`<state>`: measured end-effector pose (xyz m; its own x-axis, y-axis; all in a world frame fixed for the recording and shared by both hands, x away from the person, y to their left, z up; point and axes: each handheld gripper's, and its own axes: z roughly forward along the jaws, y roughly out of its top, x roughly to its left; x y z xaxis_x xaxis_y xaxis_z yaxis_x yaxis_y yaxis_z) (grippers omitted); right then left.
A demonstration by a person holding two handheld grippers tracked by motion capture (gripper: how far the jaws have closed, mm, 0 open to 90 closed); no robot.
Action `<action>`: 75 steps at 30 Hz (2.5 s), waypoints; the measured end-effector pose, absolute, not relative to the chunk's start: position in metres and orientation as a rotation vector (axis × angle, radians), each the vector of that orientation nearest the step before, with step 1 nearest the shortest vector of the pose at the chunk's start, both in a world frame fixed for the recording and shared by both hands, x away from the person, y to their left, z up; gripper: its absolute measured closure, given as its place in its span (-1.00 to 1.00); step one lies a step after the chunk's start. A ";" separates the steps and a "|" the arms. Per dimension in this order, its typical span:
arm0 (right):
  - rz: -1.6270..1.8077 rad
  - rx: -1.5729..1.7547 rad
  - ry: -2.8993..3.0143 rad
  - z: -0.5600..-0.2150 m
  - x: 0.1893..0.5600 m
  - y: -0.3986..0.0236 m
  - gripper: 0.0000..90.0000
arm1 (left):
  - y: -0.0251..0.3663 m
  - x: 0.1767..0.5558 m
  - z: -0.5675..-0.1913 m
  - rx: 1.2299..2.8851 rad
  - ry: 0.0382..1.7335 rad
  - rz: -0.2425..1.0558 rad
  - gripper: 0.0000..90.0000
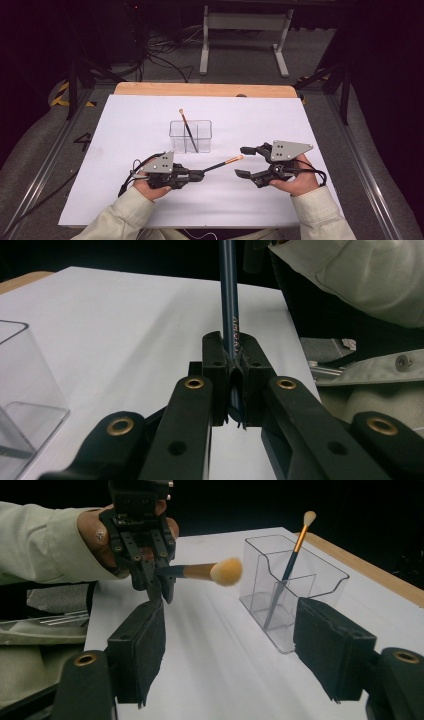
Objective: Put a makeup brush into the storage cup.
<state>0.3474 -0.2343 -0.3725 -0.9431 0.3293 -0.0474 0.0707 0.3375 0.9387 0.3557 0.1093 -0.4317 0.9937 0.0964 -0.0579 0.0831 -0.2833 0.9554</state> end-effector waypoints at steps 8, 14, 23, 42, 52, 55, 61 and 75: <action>1.684 0.346 2.380 -0.376 0.348 -0.226 -0.27 | 0.109 0.357 -0.432 1.832 0.135 0.006 0.88; 1.705 0.343 2.374 -0.380 0.350 -0.222 -0.18 | 0.108 0.358 -0.433 1.829 0.137 -0.002 0.88; 1.756 0.338 2.380 -0.385 0.352 -0.214 -0.09 | 0.107 0.358 -0.433 1.829 0.133 -0.006 0.88; 1.820 0.334 2.394 -0.391 0.356 -0.202 0.14 | 0.104 0.358 -0.434 1.844 0.128 0.003 0.88; 1.820 0.338 2.404 -0.391 0.356 -0.201 0.34 | 0.103 0.360 -0.437 1.880 0.143 0.030 0.88; 1.820 0.336 2.401 -0.390 0.355 -0.202 0.43 | 0.103 0.360 -0.437 1.883 0.138 0.027 0.88; 1.805 0.333 2.406 -0.390 0.356 -0.203 0.58 | 0.102 0.360 -0.438 1.888 0.136 0.030 0.88; 1.845 0.320 2.433 -0.389 0.357 -0.205 0.70 | 0.102 0.361 -0.439 1.894 0.142 0.028 0.85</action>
<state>0.3568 -0.2049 -0.3887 -0.9757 0.2077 0.0692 0.1227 0.2568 0.9587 0.3606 0.1017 -0.4389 0.9923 0.1128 -0.0514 0.0848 -0.3154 0.9452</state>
